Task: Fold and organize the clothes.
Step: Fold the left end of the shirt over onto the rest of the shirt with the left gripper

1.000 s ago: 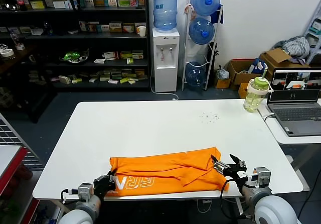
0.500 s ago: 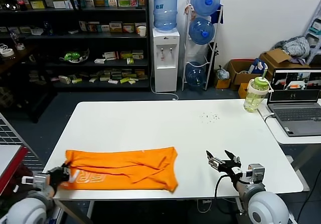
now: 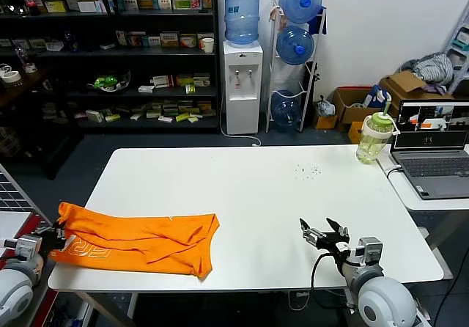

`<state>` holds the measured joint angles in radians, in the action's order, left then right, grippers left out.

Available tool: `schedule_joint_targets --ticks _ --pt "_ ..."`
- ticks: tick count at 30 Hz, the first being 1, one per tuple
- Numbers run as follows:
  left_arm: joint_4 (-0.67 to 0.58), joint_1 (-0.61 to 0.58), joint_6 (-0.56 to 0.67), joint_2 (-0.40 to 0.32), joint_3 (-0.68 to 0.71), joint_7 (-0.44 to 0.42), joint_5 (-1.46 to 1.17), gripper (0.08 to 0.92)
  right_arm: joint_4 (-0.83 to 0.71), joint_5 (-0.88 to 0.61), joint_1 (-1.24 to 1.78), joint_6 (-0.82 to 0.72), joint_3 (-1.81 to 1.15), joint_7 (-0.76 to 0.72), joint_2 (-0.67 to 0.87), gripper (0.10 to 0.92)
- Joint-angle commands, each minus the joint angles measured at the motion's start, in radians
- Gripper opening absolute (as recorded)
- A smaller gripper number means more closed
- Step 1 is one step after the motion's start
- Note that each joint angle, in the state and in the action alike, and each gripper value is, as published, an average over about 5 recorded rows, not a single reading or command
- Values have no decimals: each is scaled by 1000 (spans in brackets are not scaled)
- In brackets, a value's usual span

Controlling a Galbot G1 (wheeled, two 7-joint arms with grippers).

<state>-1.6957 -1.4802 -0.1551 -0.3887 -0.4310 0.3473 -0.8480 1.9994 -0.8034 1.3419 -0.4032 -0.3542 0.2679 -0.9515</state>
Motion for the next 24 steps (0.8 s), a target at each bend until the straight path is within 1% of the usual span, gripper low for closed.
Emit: schedule_joint_targets --ticks 1,3,5,10,17,24 --pt "-398 126 -188 -166 158 147 -284 112 -13 24 -8 -7 13 11 -27 823" --pt "-446 176 -205 -223 234 177 -309 112 -14 29 -5 -11 13 17 -34 823" --pt "-463 217 -215 -265 292 190 -311 112 -14 33 3 -13 9 22 -39 823" --pt "-407 293 -216 -332 361 196 -299 112 -16 41 27 -15 -8 24 -45 823" --pt "-362 391 -215 -392 424 218 -284 112 -29 45 26 -17 -6 27 -51 823" --pt "-343 433 -216 -428 469 238 -272 112 -35 41 15 -19 3 28 -49 823"
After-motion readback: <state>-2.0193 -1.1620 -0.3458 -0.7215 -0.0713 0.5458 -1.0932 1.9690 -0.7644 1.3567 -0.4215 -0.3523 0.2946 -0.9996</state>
